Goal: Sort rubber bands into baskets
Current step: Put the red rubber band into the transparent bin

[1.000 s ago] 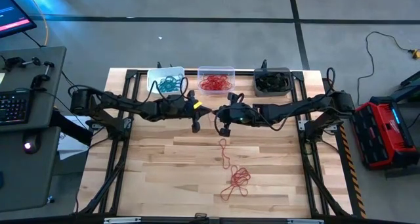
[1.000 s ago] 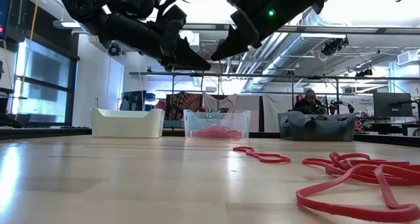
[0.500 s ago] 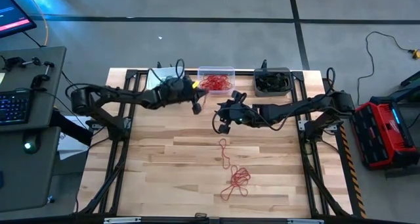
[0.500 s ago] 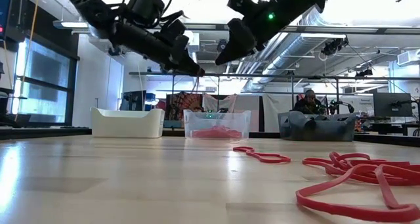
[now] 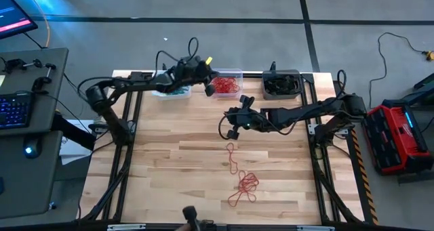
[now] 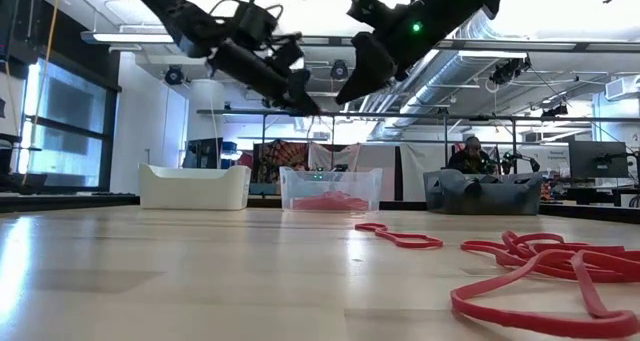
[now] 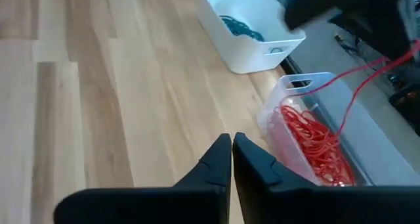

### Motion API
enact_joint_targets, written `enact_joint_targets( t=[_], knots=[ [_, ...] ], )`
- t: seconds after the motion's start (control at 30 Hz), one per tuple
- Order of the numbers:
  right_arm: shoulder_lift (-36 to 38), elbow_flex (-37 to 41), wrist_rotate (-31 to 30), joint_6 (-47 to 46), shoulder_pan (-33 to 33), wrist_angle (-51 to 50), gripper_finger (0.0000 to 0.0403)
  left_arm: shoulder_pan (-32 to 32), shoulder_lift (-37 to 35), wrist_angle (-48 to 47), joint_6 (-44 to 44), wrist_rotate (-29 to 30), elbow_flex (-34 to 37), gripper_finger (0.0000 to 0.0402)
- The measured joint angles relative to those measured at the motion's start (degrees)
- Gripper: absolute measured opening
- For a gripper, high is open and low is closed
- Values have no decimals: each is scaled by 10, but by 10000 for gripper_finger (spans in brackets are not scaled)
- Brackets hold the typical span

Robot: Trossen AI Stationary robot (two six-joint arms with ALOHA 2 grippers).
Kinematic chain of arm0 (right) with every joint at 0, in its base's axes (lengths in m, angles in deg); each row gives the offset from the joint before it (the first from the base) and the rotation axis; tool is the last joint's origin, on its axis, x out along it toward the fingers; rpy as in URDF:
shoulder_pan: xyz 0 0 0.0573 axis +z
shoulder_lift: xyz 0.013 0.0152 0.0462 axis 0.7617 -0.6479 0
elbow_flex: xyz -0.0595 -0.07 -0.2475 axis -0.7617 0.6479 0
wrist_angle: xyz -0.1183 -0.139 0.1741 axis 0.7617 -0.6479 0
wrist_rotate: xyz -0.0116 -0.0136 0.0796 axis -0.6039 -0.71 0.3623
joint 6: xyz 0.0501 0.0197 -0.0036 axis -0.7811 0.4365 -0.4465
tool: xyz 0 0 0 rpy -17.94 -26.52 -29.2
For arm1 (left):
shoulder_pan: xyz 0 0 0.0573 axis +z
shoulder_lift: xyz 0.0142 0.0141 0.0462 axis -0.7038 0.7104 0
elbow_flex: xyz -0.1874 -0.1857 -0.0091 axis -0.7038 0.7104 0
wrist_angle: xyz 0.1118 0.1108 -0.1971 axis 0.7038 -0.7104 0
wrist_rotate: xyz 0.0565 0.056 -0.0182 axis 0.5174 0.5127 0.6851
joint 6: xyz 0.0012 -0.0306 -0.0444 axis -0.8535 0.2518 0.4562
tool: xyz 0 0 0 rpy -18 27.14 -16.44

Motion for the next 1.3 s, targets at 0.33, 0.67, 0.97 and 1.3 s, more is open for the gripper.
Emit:
enact_joint_targets(
  t=[0.33,0.67,0.97,1.3],
  knots=[
    [0,0,10,-14,10,-18,2,45,93,-95,-20,-28,-65,0],
    [0,0,26,-14,9,-23,2,37,97,-130,-20,-68,-67,43],
    [-12,1,147,-30,10,-67,3,17,79,-133,22,-82,-66,108],
    [-79,1,252,-71,10,-117,68,-25,78,-49,45,-81,3,140]
  ],
)
